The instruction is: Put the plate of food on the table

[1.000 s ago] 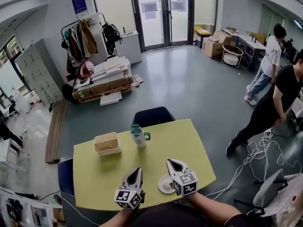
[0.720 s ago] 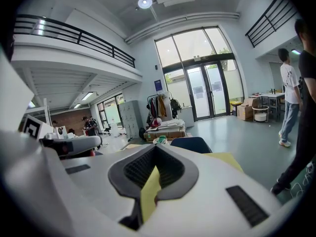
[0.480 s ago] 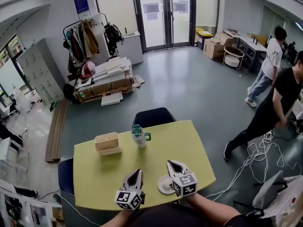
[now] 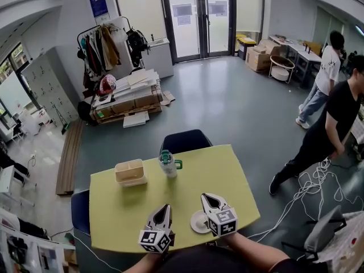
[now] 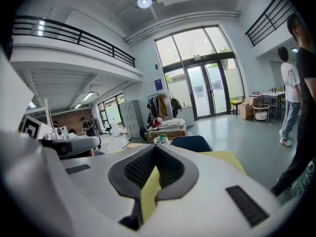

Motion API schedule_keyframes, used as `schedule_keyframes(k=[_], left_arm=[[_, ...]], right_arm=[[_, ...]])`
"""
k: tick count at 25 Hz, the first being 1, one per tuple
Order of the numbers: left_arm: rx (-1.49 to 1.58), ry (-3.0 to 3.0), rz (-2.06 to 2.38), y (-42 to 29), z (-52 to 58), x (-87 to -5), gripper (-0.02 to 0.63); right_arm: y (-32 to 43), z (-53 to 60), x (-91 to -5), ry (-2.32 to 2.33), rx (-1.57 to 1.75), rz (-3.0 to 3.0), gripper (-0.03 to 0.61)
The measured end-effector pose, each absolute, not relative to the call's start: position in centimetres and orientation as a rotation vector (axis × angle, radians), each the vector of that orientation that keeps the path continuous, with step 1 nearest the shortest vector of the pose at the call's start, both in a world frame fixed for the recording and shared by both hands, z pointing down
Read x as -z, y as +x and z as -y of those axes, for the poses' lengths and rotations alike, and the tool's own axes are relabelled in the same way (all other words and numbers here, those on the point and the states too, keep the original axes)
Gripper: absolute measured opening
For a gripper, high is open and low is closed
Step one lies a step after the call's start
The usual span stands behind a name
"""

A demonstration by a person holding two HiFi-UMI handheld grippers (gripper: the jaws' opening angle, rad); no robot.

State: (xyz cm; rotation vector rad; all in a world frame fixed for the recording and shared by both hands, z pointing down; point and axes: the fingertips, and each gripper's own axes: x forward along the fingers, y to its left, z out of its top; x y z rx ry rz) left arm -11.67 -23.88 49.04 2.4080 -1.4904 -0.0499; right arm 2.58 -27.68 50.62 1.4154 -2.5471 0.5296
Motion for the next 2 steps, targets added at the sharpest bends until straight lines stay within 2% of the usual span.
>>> schedule_keyframes(k=[2], left_arm=[[0.047, 2.405, 1.493, -11.68, 23.85, -49.07, 0.008]], right_arm=[[2.65, 27.68, -50.63, 1.413, -0.534, 2.549, 0.012]])
